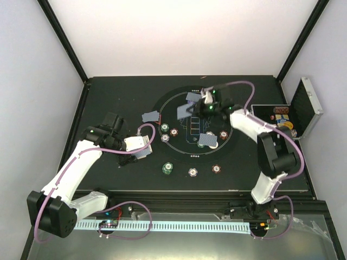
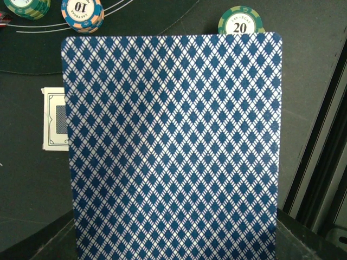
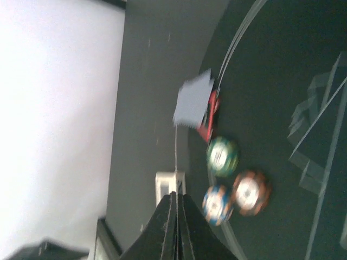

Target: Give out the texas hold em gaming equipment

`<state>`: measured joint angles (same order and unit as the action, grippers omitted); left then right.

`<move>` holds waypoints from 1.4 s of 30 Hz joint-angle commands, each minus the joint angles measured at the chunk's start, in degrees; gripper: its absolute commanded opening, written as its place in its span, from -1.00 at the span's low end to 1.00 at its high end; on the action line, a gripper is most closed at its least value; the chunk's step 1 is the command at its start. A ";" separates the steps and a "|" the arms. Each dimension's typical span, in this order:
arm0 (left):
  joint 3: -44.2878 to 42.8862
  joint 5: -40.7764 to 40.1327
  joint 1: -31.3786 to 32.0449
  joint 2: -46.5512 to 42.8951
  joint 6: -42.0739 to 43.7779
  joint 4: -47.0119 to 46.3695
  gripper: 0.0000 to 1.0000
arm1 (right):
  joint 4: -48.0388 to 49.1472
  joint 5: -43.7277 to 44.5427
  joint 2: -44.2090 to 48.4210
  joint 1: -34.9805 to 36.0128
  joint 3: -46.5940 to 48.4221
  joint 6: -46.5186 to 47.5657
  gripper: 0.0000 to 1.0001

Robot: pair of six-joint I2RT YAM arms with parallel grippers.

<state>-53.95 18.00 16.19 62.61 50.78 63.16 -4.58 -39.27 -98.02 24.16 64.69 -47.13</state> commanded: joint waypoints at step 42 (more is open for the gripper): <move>-1.86 -0.80 -0.12 -1.35 -0.75 0.97 -0.97 | -27.00 17.21 -21.32 -13.14 36.40 11.73 -0.01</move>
<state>-54.19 17.12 16.19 62.61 50.43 63.29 -34.48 -24.25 -131.76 11.16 109.14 -36.14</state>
